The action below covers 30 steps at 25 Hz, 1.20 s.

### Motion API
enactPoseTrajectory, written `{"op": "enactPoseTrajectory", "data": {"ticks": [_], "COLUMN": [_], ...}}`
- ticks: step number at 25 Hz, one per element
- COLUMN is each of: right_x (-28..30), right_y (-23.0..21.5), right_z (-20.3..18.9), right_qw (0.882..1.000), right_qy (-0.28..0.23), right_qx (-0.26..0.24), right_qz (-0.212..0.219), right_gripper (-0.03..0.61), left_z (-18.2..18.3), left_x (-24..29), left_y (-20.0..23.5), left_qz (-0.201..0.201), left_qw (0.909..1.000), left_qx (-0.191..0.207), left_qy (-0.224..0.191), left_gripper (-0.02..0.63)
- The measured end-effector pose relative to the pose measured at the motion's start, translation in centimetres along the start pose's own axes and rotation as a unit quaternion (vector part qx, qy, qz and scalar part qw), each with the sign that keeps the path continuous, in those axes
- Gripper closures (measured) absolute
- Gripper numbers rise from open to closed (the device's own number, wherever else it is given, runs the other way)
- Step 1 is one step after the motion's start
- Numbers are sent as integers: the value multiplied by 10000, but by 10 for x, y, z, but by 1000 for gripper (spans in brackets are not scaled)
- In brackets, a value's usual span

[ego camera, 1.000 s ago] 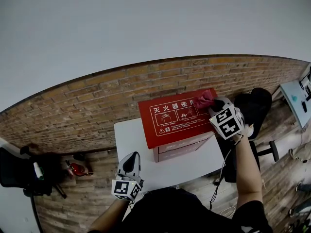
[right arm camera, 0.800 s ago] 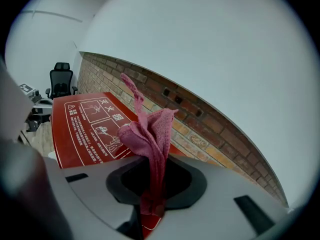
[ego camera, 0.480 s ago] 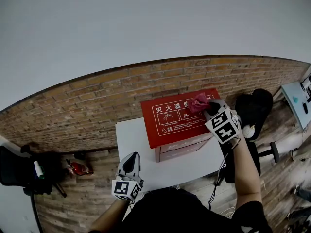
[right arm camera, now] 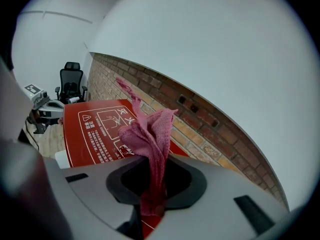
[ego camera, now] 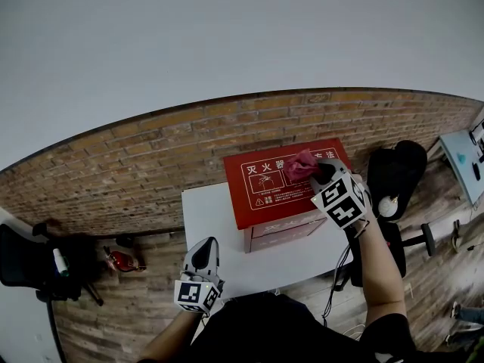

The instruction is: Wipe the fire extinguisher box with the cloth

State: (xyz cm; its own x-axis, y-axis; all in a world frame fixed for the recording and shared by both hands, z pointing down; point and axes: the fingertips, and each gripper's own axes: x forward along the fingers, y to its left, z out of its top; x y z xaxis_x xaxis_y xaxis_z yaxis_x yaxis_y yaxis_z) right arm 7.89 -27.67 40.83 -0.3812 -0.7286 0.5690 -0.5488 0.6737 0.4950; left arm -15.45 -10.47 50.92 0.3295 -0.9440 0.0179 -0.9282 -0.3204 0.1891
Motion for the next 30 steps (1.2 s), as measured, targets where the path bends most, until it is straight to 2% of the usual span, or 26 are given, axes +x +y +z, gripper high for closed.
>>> {"op": "enactPoseTrajectory", "data": {"ticks": [12, 30], "right_x": [7, 17], "right_y": [17, 58], "right_z": [16, 54], "right_qw": [9998, 9970], "right_qy": [-17, -195], "right_qx": [-180, -537], "right_qz": [111, 515], "right_gripper": [509, 509], "left_z": [-1, 2], "left_x": [-2, -6], "left_y": [8, 18], "left_qz": [48, 149], "left_qw": [10000, 9999], "left_qx": [-8, -36], "left_qy": [-11, 16], "left_gripper": [580, 580]}}
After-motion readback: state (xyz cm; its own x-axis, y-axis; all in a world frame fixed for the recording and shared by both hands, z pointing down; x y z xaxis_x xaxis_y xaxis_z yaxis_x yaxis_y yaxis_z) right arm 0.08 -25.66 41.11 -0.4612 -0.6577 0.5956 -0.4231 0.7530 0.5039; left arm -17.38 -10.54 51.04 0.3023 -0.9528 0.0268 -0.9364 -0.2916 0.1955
